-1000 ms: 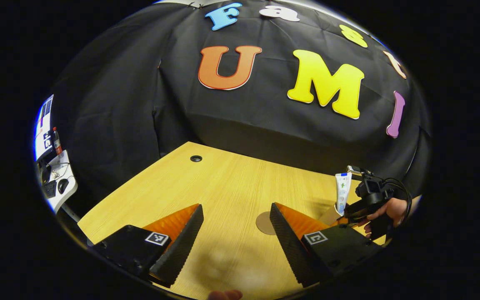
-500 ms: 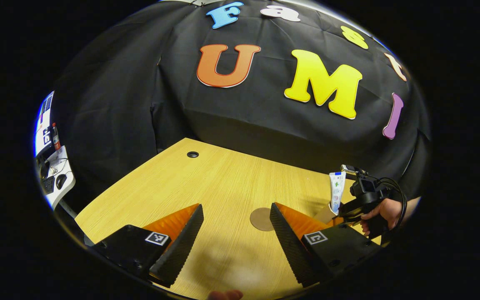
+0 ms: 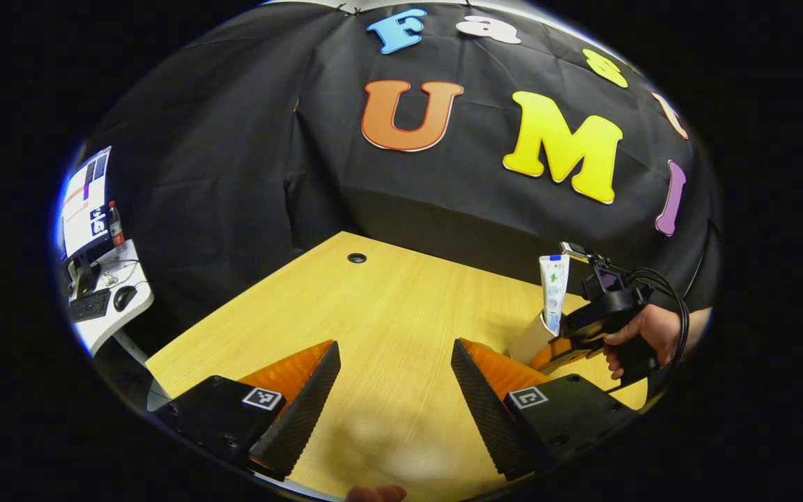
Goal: Put the toothbrush and toothpaste on the desktop into the cup, then pick up the cup and place it on the coaster on the desktop.
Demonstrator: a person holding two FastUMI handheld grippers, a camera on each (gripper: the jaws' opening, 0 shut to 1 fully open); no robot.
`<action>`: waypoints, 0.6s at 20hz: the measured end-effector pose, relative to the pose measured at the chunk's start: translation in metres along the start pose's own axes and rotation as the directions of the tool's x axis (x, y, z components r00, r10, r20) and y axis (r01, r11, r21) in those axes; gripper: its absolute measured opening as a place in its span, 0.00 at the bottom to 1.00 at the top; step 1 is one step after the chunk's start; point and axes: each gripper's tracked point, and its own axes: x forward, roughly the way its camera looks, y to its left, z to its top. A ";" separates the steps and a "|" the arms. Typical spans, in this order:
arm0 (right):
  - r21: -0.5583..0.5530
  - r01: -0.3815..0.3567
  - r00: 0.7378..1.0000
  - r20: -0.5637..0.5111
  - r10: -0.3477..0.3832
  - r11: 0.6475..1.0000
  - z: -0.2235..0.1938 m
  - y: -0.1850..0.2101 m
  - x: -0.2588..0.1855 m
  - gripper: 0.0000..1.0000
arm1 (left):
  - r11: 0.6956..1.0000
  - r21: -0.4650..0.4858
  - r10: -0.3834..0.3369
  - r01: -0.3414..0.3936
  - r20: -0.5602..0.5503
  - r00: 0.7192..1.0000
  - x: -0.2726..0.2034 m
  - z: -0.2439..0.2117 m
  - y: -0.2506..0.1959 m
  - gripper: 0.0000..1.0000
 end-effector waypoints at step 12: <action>-0.083 0.034 0.998 -0.044 -0.038 0.996 0.022 0.061 0.037 0.21 | 0.991 -0.061 0.119 -0.120 -0.017 0.993 -0.012 -0.008 0.068 1.00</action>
